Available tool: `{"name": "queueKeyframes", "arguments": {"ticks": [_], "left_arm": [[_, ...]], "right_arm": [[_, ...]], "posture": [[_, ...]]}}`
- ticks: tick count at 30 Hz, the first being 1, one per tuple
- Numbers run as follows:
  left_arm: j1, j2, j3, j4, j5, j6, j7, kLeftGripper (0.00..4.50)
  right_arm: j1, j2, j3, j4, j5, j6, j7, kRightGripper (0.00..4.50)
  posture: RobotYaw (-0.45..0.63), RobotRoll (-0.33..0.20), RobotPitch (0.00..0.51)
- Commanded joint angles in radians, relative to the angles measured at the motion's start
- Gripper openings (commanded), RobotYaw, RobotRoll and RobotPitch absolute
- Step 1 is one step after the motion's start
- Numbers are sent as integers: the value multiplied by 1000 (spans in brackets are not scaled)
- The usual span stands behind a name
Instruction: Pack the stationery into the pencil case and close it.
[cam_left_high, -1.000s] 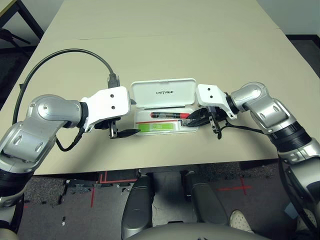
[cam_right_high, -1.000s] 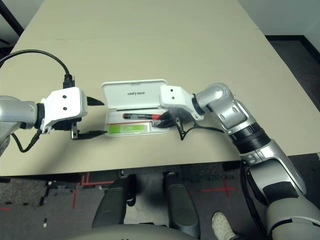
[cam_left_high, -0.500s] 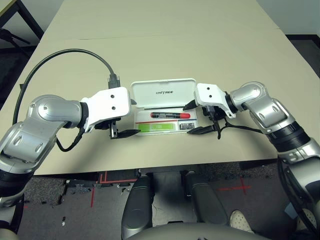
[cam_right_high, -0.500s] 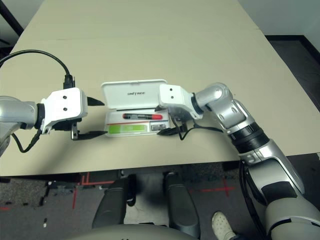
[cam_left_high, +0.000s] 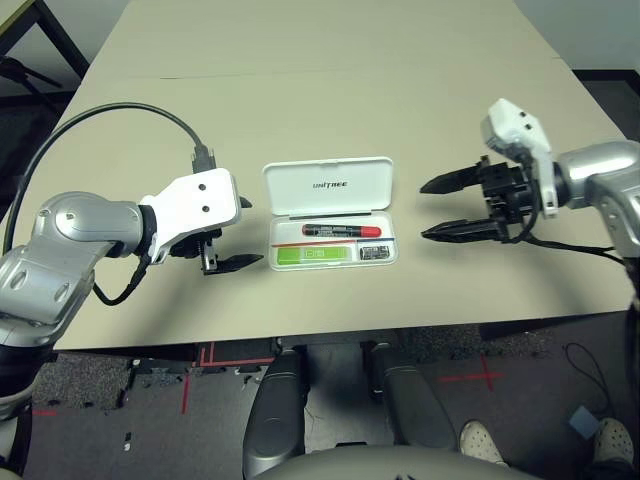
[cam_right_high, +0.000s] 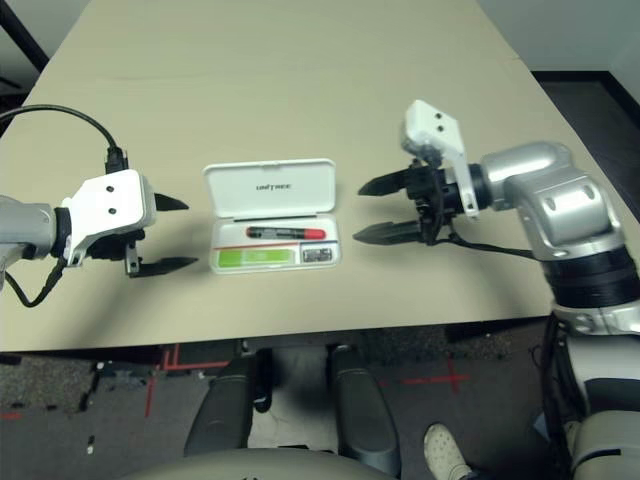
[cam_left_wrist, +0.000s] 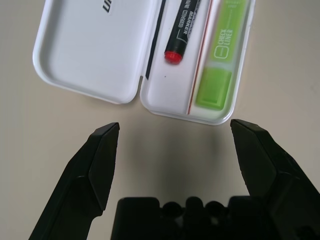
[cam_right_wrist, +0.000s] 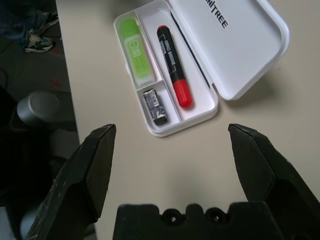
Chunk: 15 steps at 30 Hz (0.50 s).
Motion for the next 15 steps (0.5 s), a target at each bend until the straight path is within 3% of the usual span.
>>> {"name": "queueKeyframes", "arguments": {"ticks": [1, 8, 11, 15], "left_arm": [[-9, 5, -12, 46, 23, -28, -7, 4500], [-69, -51, -38, 167, 64, -25, 42, 4500], [-125, -104, -49, 239, 78, 10, 87, 3864], [-173, -160, -70, 325, 102, 14, 113, 2389]], "right_arm": [[37, -39, -20, -63, 48, 56, -9, 4470], [77, -62, -39, -100, 81, 71, -56, 4470], [82, -63, -40, -106, 89, 72, -66, 4500], [81, -63, -35, -109, 94, 67, -75, 4500]], "posture": [[24, 0, 200], [8, 0, 203], [1, 0, 203], [-4, 0, 201]]}}
